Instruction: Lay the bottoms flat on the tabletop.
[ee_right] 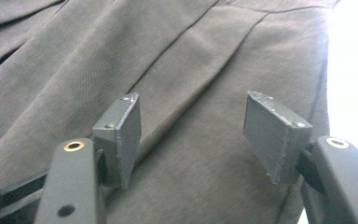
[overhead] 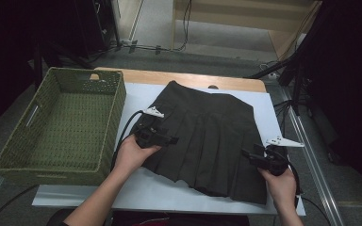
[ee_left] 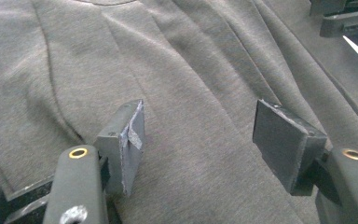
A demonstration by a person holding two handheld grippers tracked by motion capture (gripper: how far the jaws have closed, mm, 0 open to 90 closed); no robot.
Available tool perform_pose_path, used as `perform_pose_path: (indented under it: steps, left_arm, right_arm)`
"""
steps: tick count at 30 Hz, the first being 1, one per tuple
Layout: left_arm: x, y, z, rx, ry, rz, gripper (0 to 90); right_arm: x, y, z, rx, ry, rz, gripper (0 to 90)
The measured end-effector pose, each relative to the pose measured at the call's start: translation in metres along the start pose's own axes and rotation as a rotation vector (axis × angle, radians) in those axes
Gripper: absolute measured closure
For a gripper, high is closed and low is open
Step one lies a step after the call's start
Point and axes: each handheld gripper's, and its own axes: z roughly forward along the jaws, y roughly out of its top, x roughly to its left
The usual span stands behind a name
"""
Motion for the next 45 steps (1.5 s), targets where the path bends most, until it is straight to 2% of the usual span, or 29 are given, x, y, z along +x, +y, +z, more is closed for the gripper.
perform_pose_path:
  steps: [5, 7, 12, 18, 20, 22, 27, 29, 32, 35, 38, 39, 41, 43, 45]
  left_arm:
    - [0.002, -0.003, -0.003, 0.004, 0.021, -0.001, 32.2]
    - [0.005, -0.005, -0.005, -0.001, 0.010, -0.017, 32.0]
    - [0.009, -0.011, -0.008, -0.007, 0.037, -0.029, 29.0]
    - [0.011, -0.017, -0.013, -0.019, 0.052, -0.038, 27.5]
    - [0.011, -0.019, -0.014, -0.022, 0.052, -0.040, 27.5]
    - [0.010, -0.021, -0.015, -0.020, 0.060, -0.038, 27.5]
    - [0.008, -0.024, -0.016, -0.024, 0.064, -0.035, 27.4]
    - [0.008, -0.025, -0.016, -0.025, 0.073, -0.035, 27.0]
    - [0.009, -0.025, -0.017, -0.033, 0.074, -0.045, 26.0]
    - [0.009, -0.026, -0.017, -0.037, 0.077, -0.045, 26.0]
    - [0.009, -0.026, -0.017, -0.037, 0.077, -0.046, 26.0]
    - [0.009, -0.026, -0.017, -0.037, 0.080, -0.045, 26.0]
    - [0.009, -0.026, -0.016, -0.039, 0.080, -0.044, 26.0]
    - [0.010, -0.026, -0.016, -0.037, 0.082, -0.046, 26.0]
    - [0.010, -0.027, -0.016, -0.034, 0.083, -0.046, 26.0]
  right_arm:
    - [-0.011, 0.005, 0.006, -0.004, -0.013, 0.013, 32.6]
    - [-0.015, 0.007, 0.008, -0.005, -0.014, 0.026, 31.5]
    - [-0.025, 0.014, 0.014, -0.013, -0.008, 0.045, 26.0]
    - [-0.036, 0.022, 0.025, -0.004, -0.041, 0.047, 23.5]
    - [-0.039, 0.025, 0.027, 0.004, -0.079, 0.047, 23.5]
    - [-0.043, 0.028, 0.031, 0.006, -0.094, 0.046, 23.5]
    - [-0.054, 0.032, 0.043, 0.005, -0.110, 0.069, 23.6]
    - [-0.060, 0.034, 0.050, 0.024, -0.117, 0.093, 23.6]
    - [-0.064, 0.033, 0.058, 0.028, -0.105, 0.116, 24.0]
    - [-0.064, 0.031, 0.068, 0.053, -0.092, 0.139, 27.8]
    - [-0.058, 0.031, 0.072, 0.049, -0.114, 0.093, 33.9]
    - [-0.055, 0.031, 0.073, 0.050, -0.127, 0.073, 40.3]
    - [-0.045, 0.031, 0.074, 0.060, -0.139, 0.005, 59.1]
    - [-0.042, 0.032, 0.075, 0.068, -0.116, 0.008, 72.1]
    - [-0.044, 0.036, 0.074, 0.091, -0.108, 0.017, 79.5]
